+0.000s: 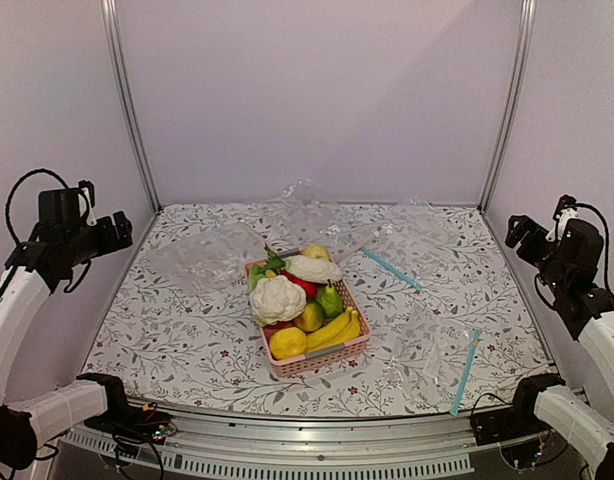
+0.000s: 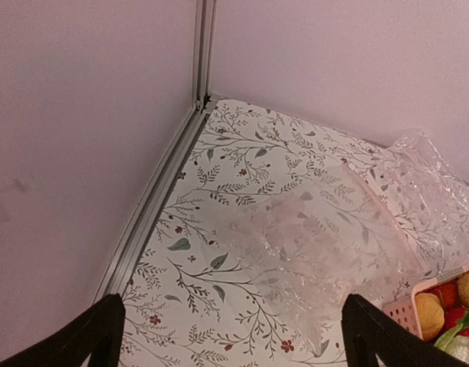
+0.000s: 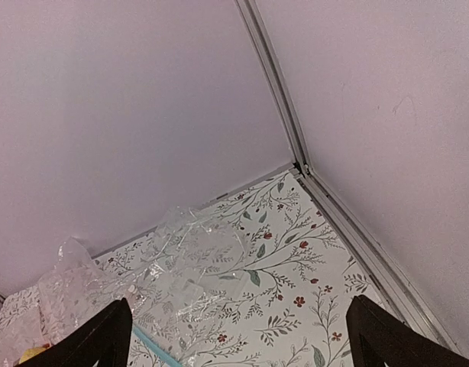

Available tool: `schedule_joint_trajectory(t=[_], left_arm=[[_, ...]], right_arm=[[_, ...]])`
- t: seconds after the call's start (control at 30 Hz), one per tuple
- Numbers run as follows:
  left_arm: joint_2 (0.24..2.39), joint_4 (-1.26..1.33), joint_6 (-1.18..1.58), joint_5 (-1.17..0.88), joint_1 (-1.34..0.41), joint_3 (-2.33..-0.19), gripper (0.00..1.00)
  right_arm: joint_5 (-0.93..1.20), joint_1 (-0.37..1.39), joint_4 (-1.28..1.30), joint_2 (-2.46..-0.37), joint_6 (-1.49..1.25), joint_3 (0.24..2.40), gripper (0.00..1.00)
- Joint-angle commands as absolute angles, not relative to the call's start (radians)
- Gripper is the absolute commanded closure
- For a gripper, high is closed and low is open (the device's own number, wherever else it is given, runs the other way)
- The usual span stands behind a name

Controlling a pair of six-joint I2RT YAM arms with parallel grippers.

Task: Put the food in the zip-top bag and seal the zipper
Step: Pick up the zipper food storage bag from the corner of the board.

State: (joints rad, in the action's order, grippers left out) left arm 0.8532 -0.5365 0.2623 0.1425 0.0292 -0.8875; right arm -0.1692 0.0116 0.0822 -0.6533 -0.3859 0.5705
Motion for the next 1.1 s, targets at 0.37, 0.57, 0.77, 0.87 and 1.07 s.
schedule_joint_trajectory(t=[0.37, 0.57, 0.77, 0.87, 1.07], left_arm=[[0.810, -0.496, 0.231, 0.057, 0.026, -0.869, 0.00], [0.836, -0.458, 0.209, -0.076, 0.026, -0.922, 0.00], [0.912, -0.381, 0.199, -0.099, 0.026, -0.976, 0.00], [0.954, -0.389, 0.208, -0.103, 0.030, -0.971, 0.00], [0.968, -0.428, 0.232, -0.089, 0.031, -0.958, 0.00]], right_arm=[[-0.108, 0.008, 0.358, -0.755, -0.464, 0.699, 0.01], [-0.025, 0.054, 0.541, -0.906, -0.492, 0.801, 0.01], [-0.161, 0.306, 0.728, -1.084, -0.587, 0.878, 0.03], [-0.204, 0.449, 0.756, -1.182, -0.672, 0.890, 0.05], [-0.252, 0.633, 0.753, -1.338, -0.813, 0.912, 0.05]])
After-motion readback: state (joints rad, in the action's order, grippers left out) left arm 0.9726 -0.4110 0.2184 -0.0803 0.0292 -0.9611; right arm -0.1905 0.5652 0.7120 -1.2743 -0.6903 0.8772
